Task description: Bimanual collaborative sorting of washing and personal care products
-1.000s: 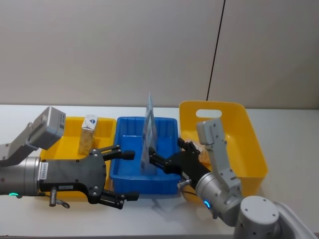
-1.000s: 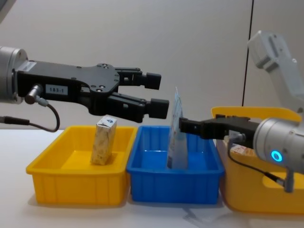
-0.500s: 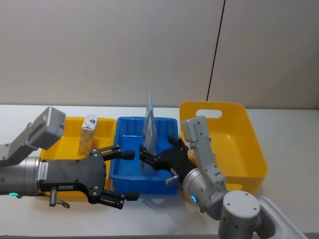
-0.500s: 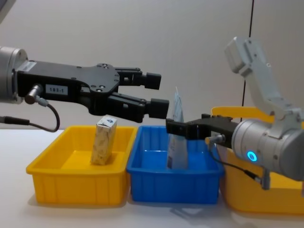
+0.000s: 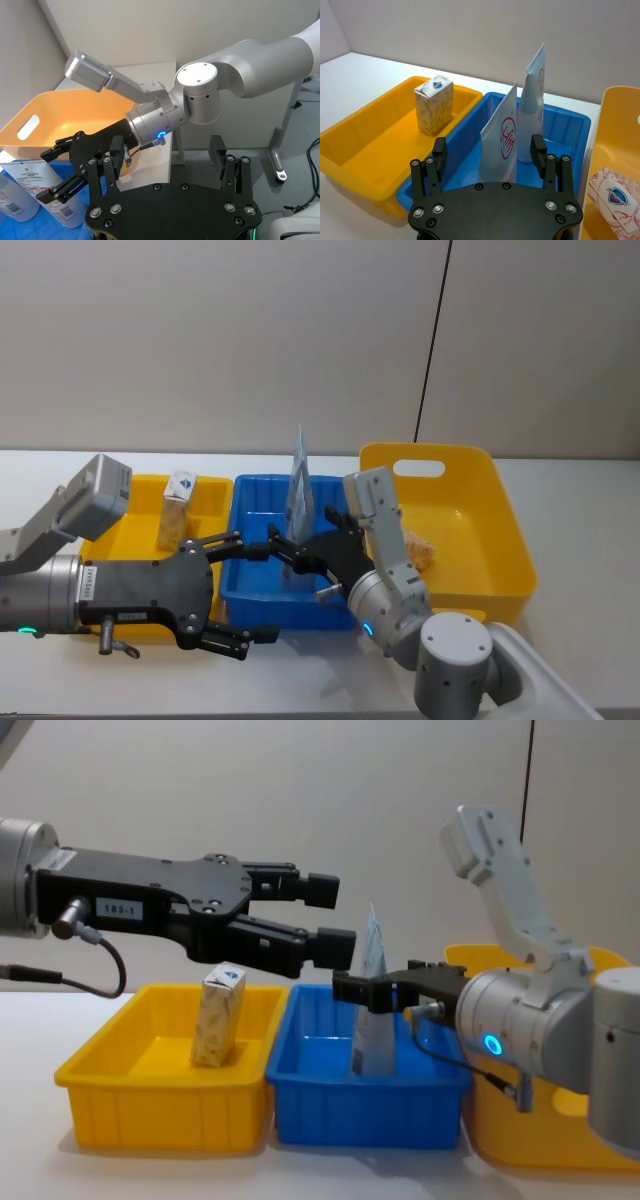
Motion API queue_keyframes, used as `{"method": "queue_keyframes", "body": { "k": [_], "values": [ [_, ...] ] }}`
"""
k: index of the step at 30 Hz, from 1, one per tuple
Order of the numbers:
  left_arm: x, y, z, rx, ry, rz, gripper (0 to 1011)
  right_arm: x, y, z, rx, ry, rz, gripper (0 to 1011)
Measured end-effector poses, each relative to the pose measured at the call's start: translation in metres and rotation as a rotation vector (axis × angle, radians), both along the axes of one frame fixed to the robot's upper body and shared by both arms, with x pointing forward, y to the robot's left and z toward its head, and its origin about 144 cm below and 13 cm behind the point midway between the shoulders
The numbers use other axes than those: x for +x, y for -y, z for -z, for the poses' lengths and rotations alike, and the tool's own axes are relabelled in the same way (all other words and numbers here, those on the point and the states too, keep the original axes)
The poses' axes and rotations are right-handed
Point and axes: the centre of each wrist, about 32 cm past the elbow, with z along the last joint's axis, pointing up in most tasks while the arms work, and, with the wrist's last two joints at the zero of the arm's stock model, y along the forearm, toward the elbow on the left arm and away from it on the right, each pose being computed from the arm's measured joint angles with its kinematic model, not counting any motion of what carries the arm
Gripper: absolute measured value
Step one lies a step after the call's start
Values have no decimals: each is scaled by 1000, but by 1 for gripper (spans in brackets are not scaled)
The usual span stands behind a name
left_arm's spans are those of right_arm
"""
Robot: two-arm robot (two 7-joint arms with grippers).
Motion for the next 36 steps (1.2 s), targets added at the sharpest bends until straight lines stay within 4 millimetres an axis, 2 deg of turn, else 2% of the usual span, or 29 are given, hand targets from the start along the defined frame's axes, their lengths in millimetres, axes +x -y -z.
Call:
{"method": "queue_keyframes", "body": {
  "k": [6, 10, 15, 16, 17, 19, 20, 23, 28, 34, 36],
  "values": [
    [0, 0, 0, 0, 0, 0, 1001, 6, -5, 0, -6, 0, 16, 1003],
    [0, 0, 0, 0, 0, 0, 1001, 9, -8, 1, -9, 1, 26, 936],
    [0, 0, 0, 0, 0, 0, 1001, 13, -11, 1, -12, 5, 39, 804],
    [0, 0, 0, 0, 0, 0, 1001, 14, -11, 1, -12, 5, 42, 751],
    [0, 0, 0, 0, 0, 0, 1001, 14, -11, 1, -12, 5, 42, 751],
    [0, 0, 0, 0, 0, 0, 1001, 15, -12, 0, -11, 5, 48, 647],
    [0, 0, 0, 0, 0, 0, 1001, 16, -13, 0, -11, 5, 49, 647],
    [0, 0, 0, 0, 0, 0, 1001, 17, -13, 0, -10, 5, 53, 526],
    [0, 0, 0, 0, 0, 0, 1001, 18, -14, -1, -8, 5, 58, 405],
    [0, 0, 0, 0, 0, 0, 1002, 18, -13, -3, -6, 7, 62, 159],
    [0, 0, 0, 0, 0, 0, 1001, 18, -12, -4, -6, 7, 62, 126]
  ]
}}
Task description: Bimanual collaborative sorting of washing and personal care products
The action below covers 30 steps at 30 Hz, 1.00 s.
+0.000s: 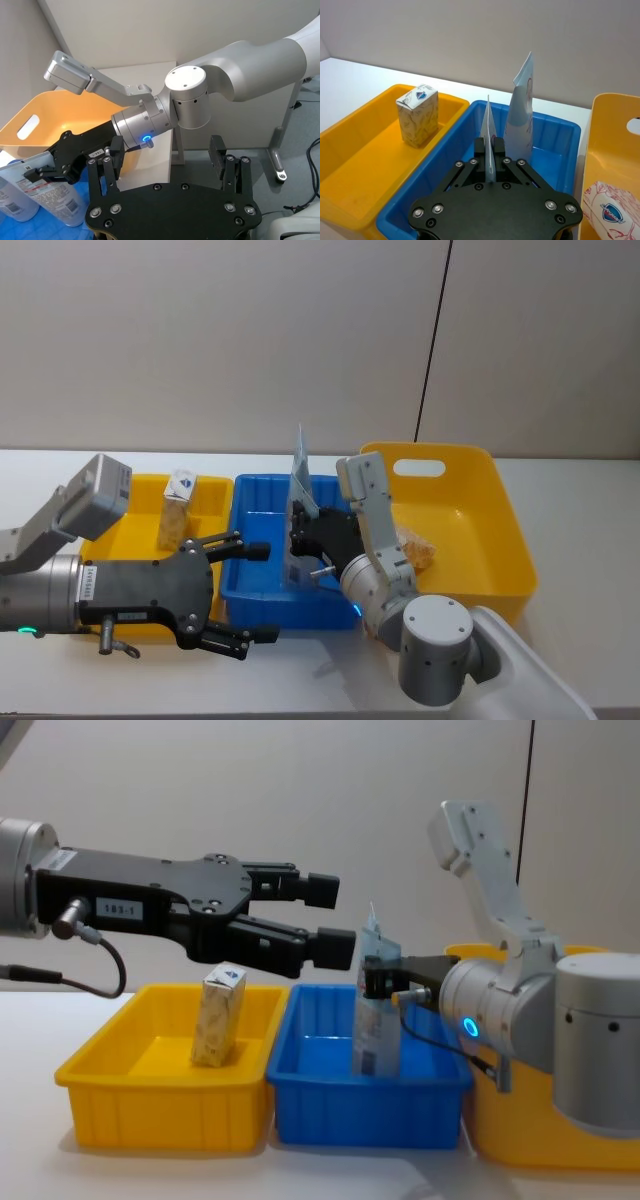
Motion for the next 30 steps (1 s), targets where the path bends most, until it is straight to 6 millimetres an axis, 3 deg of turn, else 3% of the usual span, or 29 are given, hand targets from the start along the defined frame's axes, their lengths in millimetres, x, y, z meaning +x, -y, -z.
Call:
{"method": "queue_keyframes", "body": {
  "k": [7, 18, 30],
  "values": [
    [0, 0, 0, 0, 0, 0, 1001, -1, 3, -4, 6, 6, 1, 16],
    [0, 0, 0, 0, 0, 0, 1001, -5, 8, -21, 48, 37, -13, 5],
    [0, 0, 0, 0, 0, 0, 1002, -11, 20, -57, 133, 109, -35, 5]
  ]
}}
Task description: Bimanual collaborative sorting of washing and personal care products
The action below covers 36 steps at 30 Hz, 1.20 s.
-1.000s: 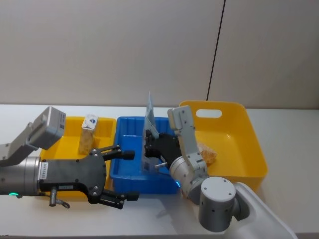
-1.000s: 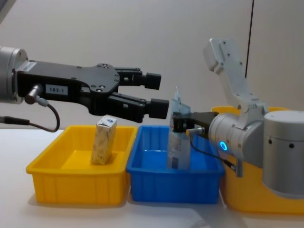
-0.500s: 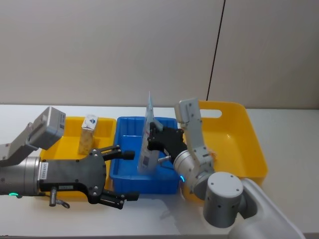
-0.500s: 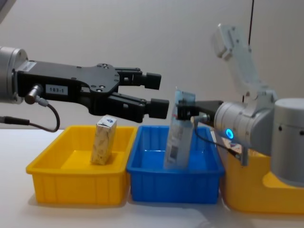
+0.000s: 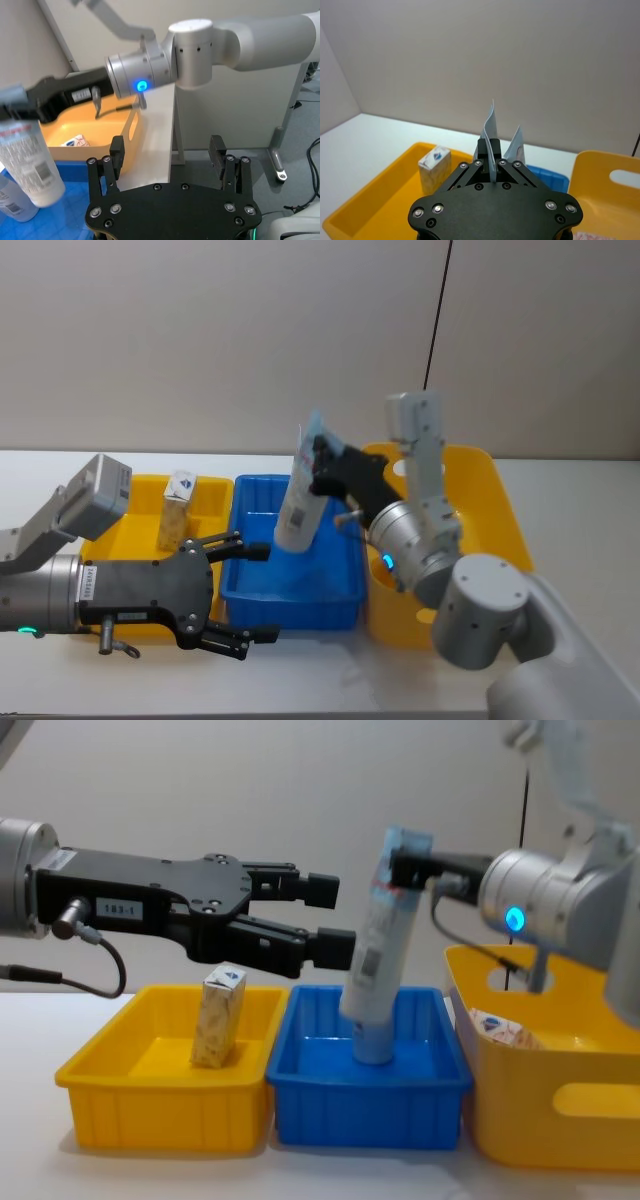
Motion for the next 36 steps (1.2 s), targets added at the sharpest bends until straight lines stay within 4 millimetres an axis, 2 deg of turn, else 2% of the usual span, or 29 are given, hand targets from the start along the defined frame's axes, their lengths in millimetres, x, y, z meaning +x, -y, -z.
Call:
{"method": "queue_keyframes", "body": {
  "k": [12, 17, 19, 26, 36],
  "values": [
    [0, 0, 0, 0, 0, 0, 1001, -2, 39, -25, 45, 65, 47, 5],
    [0, 0, 0, 0, 0, 0, 1001, 0, 66, -33, 42, 89, 88, 4],
    [0, 0, 0, 0, 0, 0, 1001, 0, 68, -34, 42, 92, 93, 5],
    [0, 0, 0, 0, 0, 0, 1001, 3, 97, -39, 24, 119, 142, 4],
    [0, 0, 0, 0, 0, 0, 1001, 10, 123, -35, -47, 137, 201, 4]
  ]
}}
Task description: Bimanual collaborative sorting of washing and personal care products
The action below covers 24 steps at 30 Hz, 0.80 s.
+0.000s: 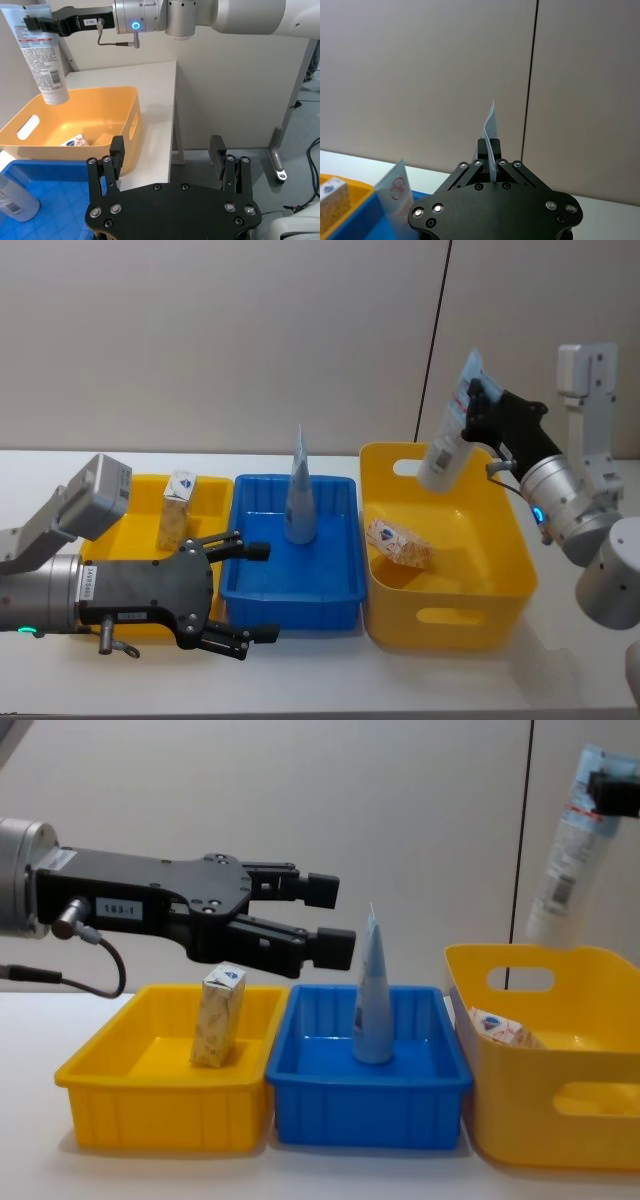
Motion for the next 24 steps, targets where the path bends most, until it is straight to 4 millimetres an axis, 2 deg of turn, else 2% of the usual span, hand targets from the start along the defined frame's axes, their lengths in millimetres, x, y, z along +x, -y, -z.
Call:
{"method": "queue_keyframes", "body": {
  "k": [5, 12, 24],
  "values": [
    [0, 0, 0, 0, 0, 0, 1001, 5, 9, 8, -41, -8, 32, 4],
    [0, 0, 0, 0, 0, 0, 1001, 11, 12, 18, -79, -12, 63, 3],
    [0, 0, 0, 0, 0, 0, 1001, 25, -2, 39, -147, -15, 96, 3]
  ]
}}
